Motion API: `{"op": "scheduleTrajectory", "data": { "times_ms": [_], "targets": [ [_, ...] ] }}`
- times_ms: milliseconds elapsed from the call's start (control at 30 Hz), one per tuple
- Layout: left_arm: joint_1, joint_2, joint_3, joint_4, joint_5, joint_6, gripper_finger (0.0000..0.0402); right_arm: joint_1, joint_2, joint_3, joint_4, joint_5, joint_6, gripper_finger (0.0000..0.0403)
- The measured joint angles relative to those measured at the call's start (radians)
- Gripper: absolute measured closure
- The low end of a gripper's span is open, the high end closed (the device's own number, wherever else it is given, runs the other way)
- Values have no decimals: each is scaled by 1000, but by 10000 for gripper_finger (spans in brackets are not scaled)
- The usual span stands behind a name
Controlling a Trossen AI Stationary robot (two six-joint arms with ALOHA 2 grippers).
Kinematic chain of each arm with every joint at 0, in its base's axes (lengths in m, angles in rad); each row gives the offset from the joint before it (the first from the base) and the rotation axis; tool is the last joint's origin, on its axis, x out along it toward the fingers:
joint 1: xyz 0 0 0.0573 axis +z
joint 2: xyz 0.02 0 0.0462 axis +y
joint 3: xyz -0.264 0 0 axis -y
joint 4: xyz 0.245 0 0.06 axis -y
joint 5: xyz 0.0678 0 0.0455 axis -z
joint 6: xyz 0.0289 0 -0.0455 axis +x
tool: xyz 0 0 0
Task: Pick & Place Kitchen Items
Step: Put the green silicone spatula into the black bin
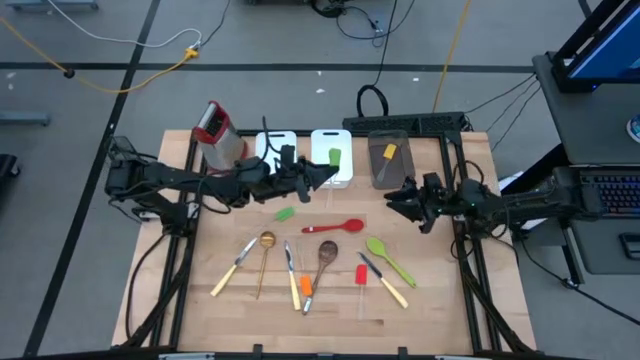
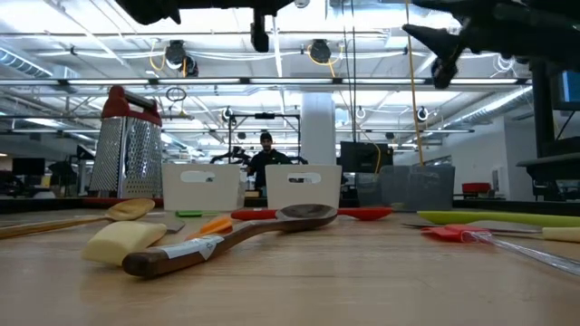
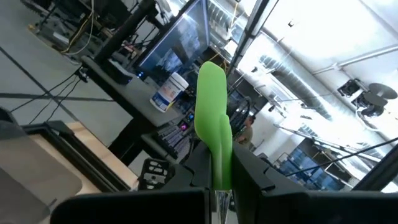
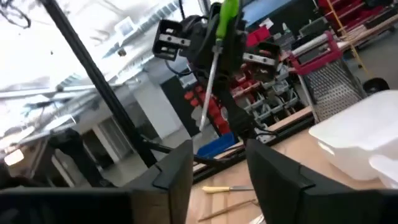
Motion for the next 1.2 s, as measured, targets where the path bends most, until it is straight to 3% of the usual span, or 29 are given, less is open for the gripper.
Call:
{"op": "scheduleTrajectory", "data": {
  "times_ms": [567, 800, 1200],
  "targets": [
    [5, 10, 38, -53, 64, 20, 382, -3, 404, 314, 10, -41, -86, 132],
    [-4, 10, 38, -52, 75, 37, 382, -4, 505, 354, 163, -43, -20, 115],
    [-16, 10, 37, -76, 74, 57, 382, -4, 635, 432, 177, -73, 56, 115]
  ]
}}
